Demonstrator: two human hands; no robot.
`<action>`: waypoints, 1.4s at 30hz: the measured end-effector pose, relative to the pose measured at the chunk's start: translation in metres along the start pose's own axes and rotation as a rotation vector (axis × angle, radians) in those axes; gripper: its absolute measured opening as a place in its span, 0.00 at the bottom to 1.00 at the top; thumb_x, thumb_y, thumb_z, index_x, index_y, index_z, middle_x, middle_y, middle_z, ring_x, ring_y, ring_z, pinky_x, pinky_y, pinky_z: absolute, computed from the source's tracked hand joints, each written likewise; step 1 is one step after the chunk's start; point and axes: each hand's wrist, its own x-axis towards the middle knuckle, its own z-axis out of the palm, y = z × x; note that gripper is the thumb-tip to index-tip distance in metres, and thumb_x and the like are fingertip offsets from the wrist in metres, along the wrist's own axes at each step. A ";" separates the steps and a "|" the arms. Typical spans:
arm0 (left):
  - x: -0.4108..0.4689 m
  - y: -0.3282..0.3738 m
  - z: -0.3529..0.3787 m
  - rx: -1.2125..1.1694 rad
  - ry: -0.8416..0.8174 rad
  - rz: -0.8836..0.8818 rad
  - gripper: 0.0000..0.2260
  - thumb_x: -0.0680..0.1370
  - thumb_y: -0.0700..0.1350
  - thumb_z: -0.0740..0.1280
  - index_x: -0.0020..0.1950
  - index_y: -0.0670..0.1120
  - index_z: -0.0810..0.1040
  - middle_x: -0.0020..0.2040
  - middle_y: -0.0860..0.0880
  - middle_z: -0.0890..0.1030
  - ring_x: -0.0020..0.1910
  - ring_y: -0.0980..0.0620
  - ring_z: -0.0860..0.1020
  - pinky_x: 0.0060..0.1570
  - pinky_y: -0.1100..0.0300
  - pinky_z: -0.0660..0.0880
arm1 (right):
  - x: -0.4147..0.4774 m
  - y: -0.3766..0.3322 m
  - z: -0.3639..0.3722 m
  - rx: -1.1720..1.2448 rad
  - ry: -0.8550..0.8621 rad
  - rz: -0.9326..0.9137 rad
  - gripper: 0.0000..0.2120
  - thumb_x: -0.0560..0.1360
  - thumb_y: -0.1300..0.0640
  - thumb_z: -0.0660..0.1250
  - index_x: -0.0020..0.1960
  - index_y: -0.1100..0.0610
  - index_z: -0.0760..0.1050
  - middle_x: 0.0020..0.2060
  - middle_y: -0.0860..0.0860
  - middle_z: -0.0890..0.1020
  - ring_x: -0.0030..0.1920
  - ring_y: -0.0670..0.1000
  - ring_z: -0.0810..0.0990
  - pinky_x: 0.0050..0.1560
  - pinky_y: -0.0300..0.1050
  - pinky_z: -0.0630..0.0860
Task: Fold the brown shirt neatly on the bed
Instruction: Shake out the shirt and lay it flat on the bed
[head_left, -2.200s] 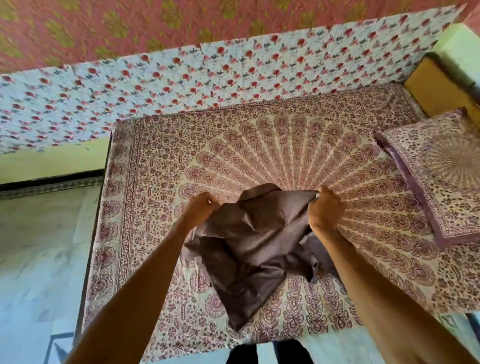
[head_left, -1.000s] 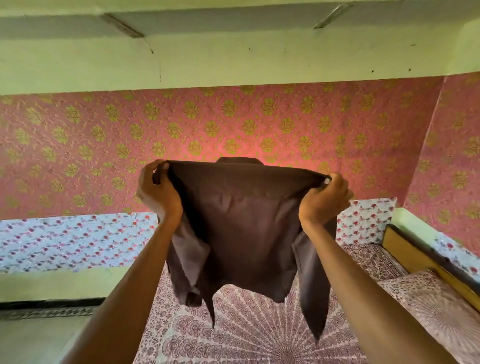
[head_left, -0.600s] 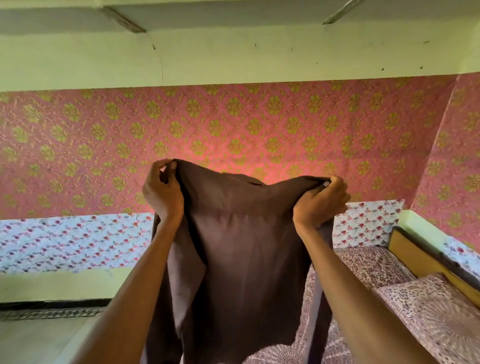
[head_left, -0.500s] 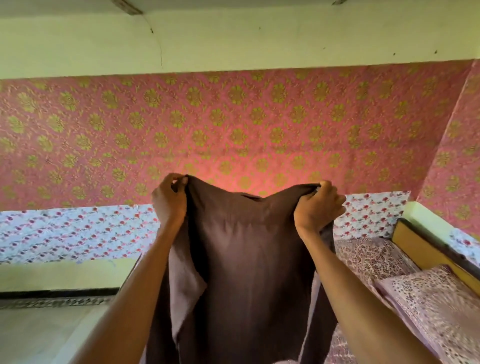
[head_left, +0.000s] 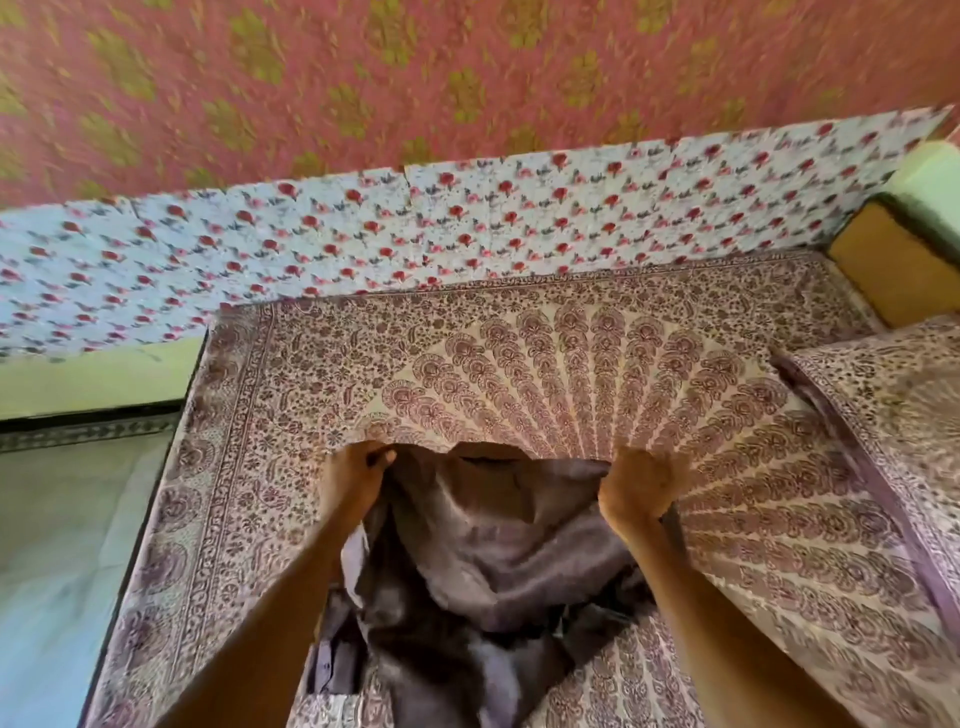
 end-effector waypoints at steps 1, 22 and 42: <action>0.014 -0.013 0.029 0.044 -0.086 0.013 0.09 0.76 0.50 0.70 0.52 0.49 0.84 0.44 0.43 0.84 0.45 0.43 0.82 0.39 0.59 0.72 | 0.010 -0.001 0.027 0.036 0.031 0.026 0.09 0.76 0.61 0.63 0.54 0.56 0.79 0.47 0.55 0.83 0.52 0.57 0.79 0.58 0.53 0.73; 0.300 -0.060 0.253 0.062 0.366 0.177 0.09 0.80 0.46 0.63 0.57 0.49 0.80 0.51 0.45 0.81 0.42 0.46 0.79 0.35 0.60 0.66 | 0.292 -0.042 0.283 0.145 0.308 0.020 0.15 0.71 0.63 0.66 0.57 0.58 0.72 0.53 0.60 0.79 0.58 0.64 0.73 0.57 0.59 0.65; 0.402 -0.023 0.245 0.222 -0.131 0.151 0.16 0.80 0.56 0.60 0.57 0.49 0.80 0.63 0.43 0.76 0.65 0.42 0.71 0.66 0.46 0.59 | 0.351 -0.097 0.290 0.195 0.371 -0.091 0.19 0.68 0.64 0.66 0.58 0.53 0.75 0.55 0.55 0.80 0.61 0.60 0.73 0.59 0.55 0.61</action>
